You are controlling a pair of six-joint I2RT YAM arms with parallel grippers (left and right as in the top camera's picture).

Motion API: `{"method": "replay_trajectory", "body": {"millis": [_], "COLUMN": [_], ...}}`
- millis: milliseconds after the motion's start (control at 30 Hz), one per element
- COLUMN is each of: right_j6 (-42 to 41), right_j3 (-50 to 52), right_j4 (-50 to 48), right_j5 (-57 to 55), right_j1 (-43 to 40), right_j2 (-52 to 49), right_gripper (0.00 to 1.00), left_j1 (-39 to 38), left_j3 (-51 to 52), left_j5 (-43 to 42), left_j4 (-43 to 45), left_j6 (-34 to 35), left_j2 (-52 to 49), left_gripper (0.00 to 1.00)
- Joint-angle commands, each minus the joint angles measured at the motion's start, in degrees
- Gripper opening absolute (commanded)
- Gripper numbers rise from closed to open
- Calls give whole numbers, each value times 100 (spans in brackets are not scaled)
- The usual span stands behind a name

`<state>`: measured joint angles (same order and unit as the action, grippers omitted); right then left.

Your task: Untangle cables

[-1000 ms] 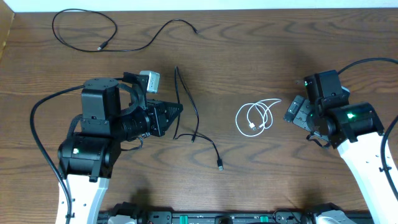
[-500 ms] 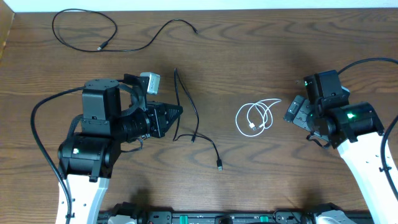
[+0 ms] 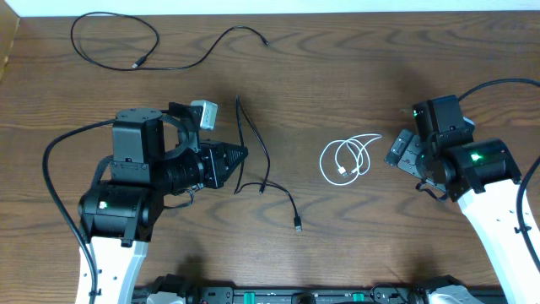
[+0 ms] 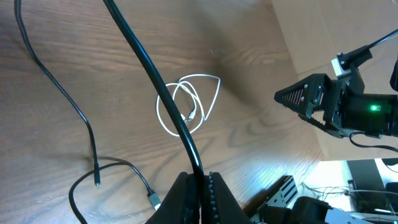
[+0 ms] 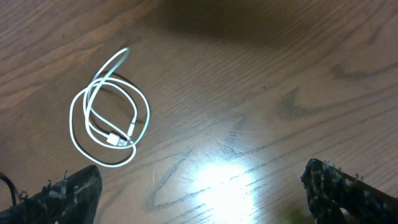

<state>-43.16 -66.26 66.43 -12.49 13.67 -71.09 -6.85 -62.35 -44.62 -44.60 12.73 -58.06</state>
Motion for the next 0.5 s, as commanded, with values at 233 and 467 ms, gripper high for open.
{"method": "replay_trajectory", "body": {"millis": [233, 467], "right_j6": [39, 39], "right_j3": [-28, -28], "right_j4": [15, 15], "right_j5": [-131, -131], "right_j1": [-24, -24], "right_j2": [59, 59], "right_gripper": [99, 99], "left_j1": [2, 2], "left_j3": [-127, -127], "left_j5": [35, 33], "left_j4": [2, -11], "left_j6": [28, 96], "left_j2": [9, 9], "left_gripper": [7, 8]}}
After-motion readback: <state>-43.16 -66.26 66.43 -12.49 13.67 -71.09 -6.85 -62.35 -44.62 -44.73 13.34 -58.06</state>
